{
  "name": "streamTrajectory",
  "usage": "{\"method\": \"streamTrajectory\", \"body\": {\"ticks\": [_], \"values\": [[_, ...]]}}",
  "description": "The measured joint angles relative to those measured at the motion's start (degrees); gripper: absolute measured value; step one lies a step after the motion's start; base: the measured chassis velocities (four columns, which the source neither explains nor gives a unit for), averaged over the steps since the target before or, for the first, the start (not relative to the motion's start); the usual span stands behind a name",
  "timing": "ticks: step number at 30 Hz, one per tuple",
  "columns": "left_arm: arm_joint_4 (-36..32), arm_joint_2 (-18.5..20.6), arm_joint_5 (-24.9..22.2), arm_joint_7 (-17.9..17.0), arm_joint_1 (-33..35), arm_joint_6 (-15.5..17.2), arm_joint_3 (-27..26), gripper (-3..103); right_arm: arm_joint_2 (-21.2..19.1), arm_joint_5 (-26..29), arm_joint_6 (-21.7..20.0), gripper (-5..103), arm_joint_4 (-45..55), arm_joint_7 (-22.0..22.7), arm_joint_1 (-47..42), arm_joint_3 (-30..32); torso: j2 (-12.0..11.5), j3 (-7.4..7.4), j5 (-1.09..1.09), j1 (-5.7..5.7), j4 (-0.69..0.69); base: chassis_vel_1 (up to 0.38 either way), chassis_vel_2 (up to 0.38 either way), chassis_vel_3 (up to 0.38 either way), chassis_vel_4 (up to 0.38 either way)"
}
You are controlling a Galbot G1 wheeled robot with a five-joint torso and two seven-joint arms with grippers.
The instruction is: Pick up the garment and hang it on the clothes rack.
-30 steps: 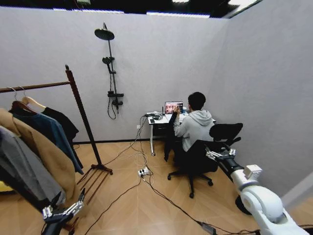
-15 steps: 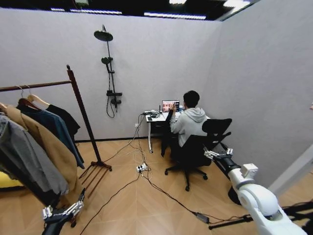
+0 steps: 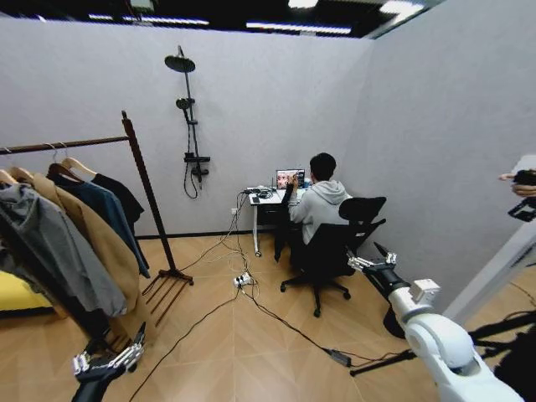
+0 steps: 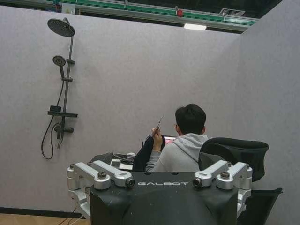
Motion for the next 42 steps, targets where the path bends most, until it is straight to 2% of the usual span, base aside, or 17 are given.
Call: {"method": "streamTrajectory", "body": {"ticks": [5,7,9,12,18,23,29,36,42], "values": [[0.0,0.0,0.0,0.01,0.0,0.0,0.0,100,0.05,0.0,0.22,100,0.15,0.0,-0.51,0.21,0.01,-0.01,0.03,-0.01,0.0,0.185,-0.18,-0.193,0.188],[0.0,0.0,0.0,0.0,0.0,0.0,0.0,100,0.07,-0.01,0.28,100,0.19,0.0,-0.55,0.26,0.01,-0.01,-0.04,-0.02,0.01,0.204,-0.24,-0.188,0.218],[0.0,0.0,0.0,0.0,0.01,0.0,0.0,100,0.13,-0.04,0.33,100,0.21,0.0,-0.62,0.28,0.01,-0.01,0.07,-0.02,0.0,0.217,-0.216,-0.232,0.202],[0.0,0.0,0.0,0.0,0.0,0.0,0.0,100,0.23,-0.15,0.37,100,0.33,-0.01,-0.69,0.24,0.02,-0.01,-0.04,-0.03,-0.01,0.187,-0.191,-0.206,0.189],[0.0,0.0,0.0,-0.01,0.0,0.0,0.0,100,0.47,-0.42,0.43,100,0.37,-0.05,-0.71,-0.11,0.01,0.0,0.03,-0.02,0.01,0.185,-0.181,-0.179,0.179],[0.0,0.0,0.0,0.0,0.0,0.0,0.0,100,0.48,-0.48,0.44,100,0.42,-0.05,-0.69,-0.26,0.01,-0.01,-0.02,-0.02,-0.02,0.15,-0.155,-0.155,0.148],[0.0,0.0,0.0,0.0,0.0,0.0,0.0,100,0.63,-0.67,0.41,100,0.53,-0.08,-0.12,-0.91,0.01,0.0,0.01,-0.01,0.03,0.159,-0.108,-0.107,0.16],[0.0,0.0,0.0,0.0,0.0,0.0,0.0,100,0.67,-0.78,0.4,100,0.45,-0.11,-0.18,-1.07,0.01,0.0,0.01,-0.01,-0.01,0.145,-0.135,-0.134,0.143],[0.0,0.0,0.0,0.0,0.01,0.0,0.0,100,0.73,-0.92,1.58,100,0.13,-1.22,-0.27,-1.12,0.03,-0.01,0.0,-0.04,0.01,0.113,-0.124,-0.118,0.108]]}}
